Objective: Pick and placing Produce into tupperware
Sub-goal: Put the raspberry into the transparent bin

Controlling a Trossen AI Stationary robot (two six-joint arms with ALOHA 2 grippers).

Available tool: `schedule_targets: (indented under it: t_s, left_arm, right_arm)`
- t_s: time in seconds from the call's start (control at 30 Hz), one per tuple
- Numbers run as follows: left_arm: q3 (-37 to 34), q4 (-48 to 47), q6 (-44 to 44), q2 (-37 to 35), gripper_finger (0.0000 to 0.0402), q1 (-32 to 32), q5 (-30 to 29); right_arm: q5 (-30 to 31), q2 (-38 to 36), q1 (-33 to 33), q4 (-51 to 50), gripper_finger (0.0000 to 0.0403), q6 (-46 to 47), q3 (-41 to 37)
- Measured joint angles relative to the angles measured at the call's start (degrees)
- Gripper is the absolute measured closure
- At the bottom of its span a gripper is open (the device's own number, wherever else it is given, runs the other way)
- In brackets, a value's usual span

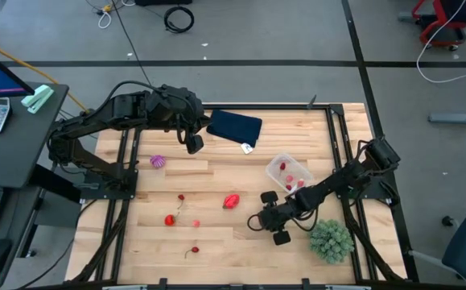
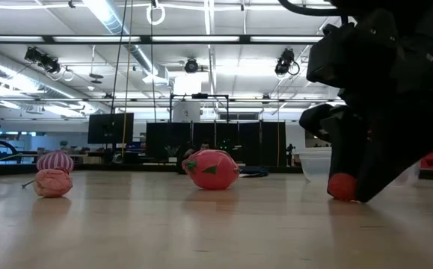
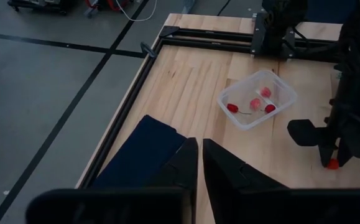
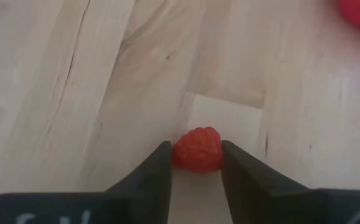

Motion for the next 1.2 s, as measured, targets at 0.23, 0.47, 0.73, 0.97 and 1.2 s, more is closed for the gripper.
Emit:
schedule_targets:
  t_s: [0.23, 0.47, 0.73, 0.97, 1.2]
  left_arm:
    - [0.0, 0.0, 0.0, 0.0, 0.0374, 0.0, 0.0]
    - [0.0, -0.1, 0.0, 0.0, 0.0366, 0.0, 0.0]
    - [0.0, -0.1, 0.1, 0.0, 0.0375, 0.0, 0.0]
    - [0.0, -0.1, 0.1, 0.0, 0.0369, 0.0, 0.0]
    - [0.0, -0.1, 0.1, 0.0, 0.0369, 0.0, 0.0]
  right_arm:
    - [3.4, -2.1, -1.4, -4.6, 0.0264, -1.0, -0.2]
    - [17.8, -13.8, -4.0, -19.9, 0.0267, -0.1, -0.2]
    - [26.4, -32.7, -9.5, -36.0, 0.0269, 5.2, 0.0]
    - [21.0, -36.8, -14.3, -41.8, 0.0249, 13.3, -4.4]
    - [16.6, -32.1, -16.1, -35.4, 0.0254, 14.9, -11.4]
